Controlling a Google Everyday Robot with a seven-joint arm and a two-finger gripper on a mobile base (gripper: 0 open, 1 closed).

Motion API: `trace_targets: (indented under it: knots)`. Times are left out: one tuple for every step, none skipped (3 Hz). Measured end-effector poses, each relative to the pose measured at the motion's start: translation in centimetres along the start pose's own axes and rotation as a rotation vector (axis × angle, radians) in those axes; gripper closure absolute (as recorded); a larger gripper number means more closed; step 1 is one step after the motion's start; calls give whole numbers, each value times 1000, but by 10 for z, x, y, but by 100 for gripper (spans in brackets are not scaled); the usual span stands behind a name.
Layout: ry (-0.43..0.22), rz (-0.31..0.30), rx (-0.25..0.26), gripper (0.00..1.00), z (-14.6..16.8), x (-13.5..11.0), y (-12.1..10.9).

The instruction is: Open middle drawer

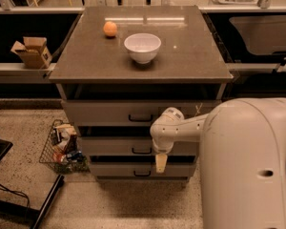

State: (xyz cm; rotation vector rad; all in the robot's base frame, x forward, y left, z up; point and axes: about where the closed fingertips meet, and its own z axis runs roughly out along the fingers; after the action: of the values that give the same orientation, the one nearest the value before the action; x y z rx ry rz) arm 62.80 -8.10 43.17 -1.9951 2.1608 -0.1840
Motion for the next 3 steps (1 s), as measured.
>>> trace_targets:
  knots:
    - [36, 12, -15, 13, 15, -1, -2]
    - [87, 25, -31, 36, 9, 25, 15]
    - [101, 26, -37, 59, 4, 33, 21]
